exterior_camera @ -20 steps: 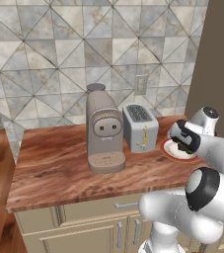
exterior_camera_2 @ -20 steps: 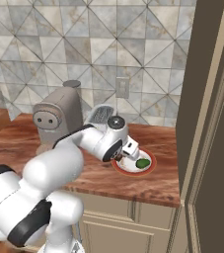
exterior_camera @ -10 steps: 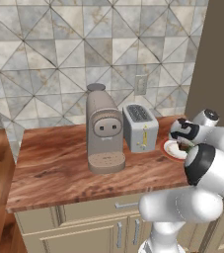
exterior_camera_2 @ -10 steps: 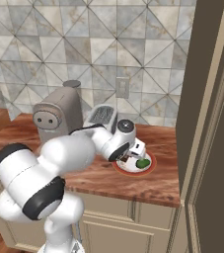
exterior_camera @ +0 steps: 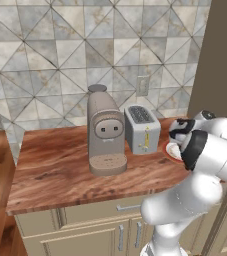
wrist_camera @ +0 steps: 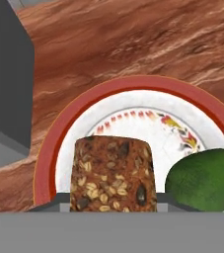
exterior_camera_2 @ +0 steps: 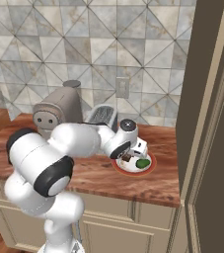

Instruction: Pick the avocado and bread from the counter and place them on the plate. Then pick the jam from the cabinet and place it next to the plate. Lastly close the cabinet door.

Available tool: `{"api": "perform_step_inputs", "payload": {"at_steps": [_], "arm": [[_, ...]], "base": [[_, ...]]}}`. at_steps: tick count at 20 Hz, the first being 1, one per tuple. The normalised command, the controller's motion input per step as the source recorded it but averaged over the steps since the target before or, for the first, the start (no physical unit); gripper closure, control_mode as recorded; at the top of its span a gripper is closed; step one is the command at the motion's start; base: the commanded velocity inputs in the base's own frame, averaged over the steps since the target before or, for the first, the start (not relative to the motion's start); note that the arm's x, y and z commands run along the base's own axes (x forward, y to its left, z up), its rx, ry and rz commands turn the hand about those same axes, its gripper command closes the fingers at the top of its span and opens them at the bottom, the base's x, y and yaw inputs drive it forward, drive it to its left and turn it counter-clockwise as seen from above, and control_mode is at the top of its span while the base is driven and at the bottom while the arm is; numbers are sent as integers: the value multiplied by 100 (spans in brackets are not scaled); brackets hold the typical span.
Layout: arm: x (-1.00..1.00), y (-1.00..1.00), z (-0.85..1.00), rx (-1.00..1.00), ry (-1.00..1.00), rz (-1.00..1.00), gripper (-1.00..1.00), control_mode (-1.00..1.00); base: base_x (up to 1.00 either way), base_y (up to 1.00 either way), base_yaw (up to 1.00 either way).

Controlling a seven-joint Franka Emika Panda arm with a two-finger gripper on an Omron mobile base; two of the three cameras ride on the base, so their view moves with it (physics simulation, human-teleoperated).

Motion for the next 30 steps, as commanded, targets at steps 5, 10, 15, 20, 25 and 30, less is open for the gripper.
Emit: {"api": "perform_step_inputs", "payload": {"at_steps": [5,10,15,20,25,30], "arm": [[9,0,-24,-5,2,0,100,-100],[6,0,-23,-3,0,0,100,-100],[4,-4,-20,-1,0,0,100,-100],[4,-13,-18,0,0,0,100,-100],[4,-19,-17,0,0,0,100,-100],[3,-20,-13,0,0,0,100,-100]], "base": [[0,0,0],[0,0,0],[0,0,0],[0,0,0],[0,0,0],[0,0,0]]}}
